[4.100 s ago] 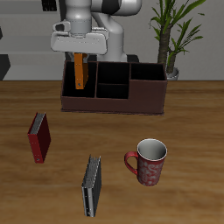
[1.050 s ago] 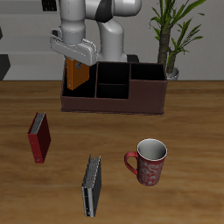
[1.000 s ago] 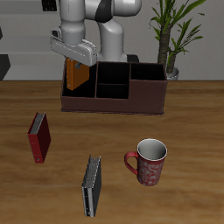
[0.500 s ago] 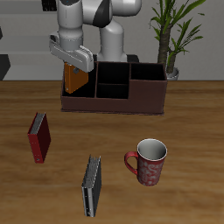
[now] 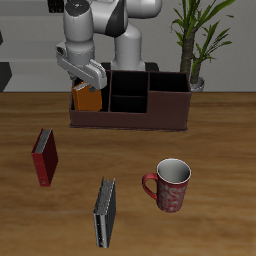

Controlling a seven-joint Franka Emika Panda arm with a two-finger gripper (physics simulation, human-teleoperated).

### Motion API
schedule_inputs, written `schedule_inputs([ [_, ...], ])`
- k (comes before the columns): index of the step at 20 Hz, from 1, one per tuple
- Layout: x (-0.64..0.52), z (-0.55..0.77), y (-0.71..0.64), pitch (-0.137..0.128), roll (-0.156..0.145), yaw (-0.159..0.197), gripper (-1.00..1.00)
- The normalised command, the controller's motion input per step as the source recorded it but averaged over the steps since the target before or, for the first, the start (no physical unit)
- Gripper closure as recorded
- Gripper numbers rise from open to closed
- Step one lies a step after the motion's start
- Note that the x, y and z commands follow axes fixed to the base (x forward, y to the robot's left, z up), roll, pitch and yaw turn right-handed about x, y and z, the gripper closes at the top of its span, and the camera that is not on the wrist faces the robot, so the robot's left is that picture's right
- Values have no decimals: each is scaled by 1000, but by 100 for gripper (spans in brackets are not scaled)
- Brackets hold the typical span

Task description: Place the orange book into the back desk caddy's left compartment and place the red mug into the back desk caddy's right compartment

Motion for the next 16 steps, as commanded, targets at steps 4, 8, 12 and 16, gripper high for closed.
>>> schedule_inputs([
  [4, 18, 91, 75, -8, 5, 25, -100],
  [8, 22, 177, 67, -53, -15, 71, -100],
  [12, 98, 184, 93, -42, -10, 70, -100],
  [16, 156, 275, 198, -44, 1, 86, -100],
])
